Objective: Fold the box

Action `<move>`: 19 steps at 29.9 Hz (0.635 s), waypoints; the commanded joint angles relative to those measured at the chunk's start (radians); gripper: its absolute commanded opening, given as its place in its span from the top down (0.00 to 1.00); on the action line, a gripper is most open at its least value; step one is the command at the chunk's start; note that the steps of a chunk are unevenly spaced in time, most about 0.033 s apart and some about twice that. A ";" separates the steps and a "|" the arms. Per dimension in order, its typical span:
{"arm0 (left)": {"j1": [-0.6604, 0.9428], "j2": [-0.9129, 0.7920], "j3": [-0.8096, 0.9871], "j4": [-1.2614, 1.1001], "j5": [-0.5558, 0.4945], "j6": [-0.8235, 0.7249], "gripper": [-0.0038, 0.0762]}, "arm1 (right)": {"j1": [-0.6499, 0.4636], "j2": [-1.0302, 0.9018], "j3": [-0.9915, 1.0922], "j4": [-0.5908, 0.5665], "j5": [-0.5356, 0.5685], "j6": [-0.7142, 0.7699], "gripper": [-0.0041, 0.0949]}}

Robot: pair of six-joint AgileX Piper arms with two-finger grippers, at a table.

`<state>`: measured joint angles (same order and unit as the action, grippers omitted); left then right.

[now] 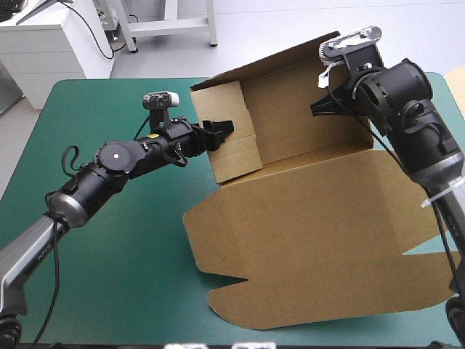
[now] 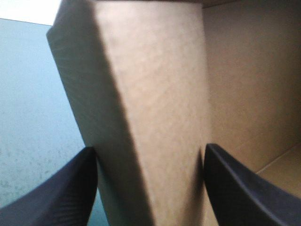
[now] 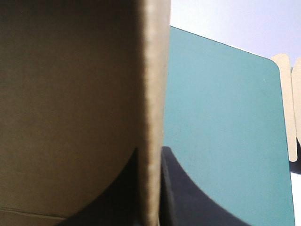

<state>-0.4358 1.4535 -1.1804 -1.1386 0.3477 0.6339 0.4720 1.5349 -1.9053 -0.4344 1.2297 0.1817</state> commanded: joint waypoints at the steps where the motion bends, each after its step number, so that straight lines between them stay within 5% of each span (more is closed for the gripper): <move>1: -0.014 -0.019 -0.033 -0.059 -0.008 0.004 0.38 | 0.011 -0.041 -0.039 0.050 -0.065 0.008 0.96; 10: -0.014 -0.019 -0.033 -0.150 0.030 0.034 0.40 | 0.011 -0.041 -0.039 0.050 -0.068 0.008 0.96; 12: -0.014 -0.019 -0.033 -0.152 0.053 0.045 0.51 | 0.011 -0.039 -0.039 0.050 -0.067 0.008 0.96; 16: -0.014 -0.021 -0.037 -0.124 0.089 0.130 0.95 | 0.011 -0.039 -0.039 0.050 -0.065 0.008 0.96; 19: -0.014 -0.021 -0.069 -0.124 0.101 0.109 0.96 | 0.011 -0.039 -0.039 0.044 -0.045 0.008 0.96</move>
<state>-0.4313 1.4806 -1.1834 -1.2168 0.3300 0.7126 0.4720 1.5279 -1.9138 -0.4501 1.2474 0.1932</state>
